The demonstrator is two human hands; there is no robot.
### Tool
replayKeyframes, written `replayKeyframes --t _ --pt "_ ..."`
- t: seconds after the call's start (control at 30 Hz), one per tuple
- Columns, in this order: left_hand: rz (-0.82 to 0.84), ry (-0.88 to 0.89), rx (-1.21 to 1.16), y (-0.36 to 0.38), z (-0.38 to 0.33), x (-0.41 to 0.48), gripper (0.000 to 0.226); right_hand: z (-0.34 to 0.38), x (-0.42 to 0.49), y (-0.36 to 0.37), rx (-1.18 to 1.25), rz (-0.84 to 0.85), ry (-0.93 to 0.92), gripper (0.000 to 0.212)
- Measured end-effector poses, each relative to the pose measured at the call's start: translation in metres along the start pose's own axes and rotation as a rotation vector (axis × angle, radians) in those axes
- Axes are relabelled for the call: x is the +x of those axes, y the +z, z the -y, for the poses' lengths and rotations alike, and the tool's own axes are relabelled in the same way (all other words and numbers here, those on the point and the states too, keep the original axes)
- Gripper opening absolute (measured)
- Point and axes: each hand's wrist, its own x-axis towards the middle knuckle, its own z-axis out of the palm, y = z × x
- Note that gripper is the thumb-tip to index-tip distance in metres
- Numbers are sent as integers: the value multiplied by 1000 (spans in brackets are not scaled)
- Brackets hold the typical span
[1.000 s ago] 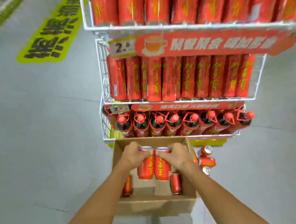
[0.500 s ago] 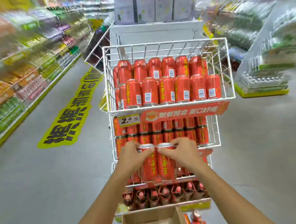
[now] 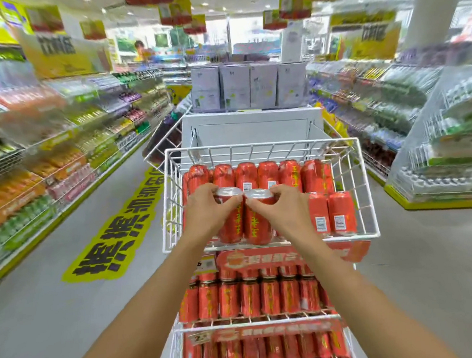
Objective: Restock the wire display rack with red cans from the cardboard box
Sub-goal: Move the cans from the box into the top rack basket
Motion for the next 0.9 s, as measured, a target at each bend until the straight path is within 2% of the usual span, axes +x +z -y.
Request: replayKeyframes --t 0.33,0.5,0.6,0.7,0.77,0.9 --pt "-80 -74 -74 20 32 -7 41 -8 -8 35 23 -34 11 72" --pt "-41 -116 -60 18 34 -9 39 -11 -6 34 7 9 57 79" --pt "11 -133 -144 16 36 -14 36 -12 -6 33 2 24 68 82" --pt "87 -161 -119 13 37 -21 60 -17 -12 37 -35 51 91 89" --pt "126 -134 -119 14 42 -26 63 -23 -19 40 -45 78 107 90" --pt "237 -132 -63 12 44 -30 111 -31 -28 43 -112 152 83 95"
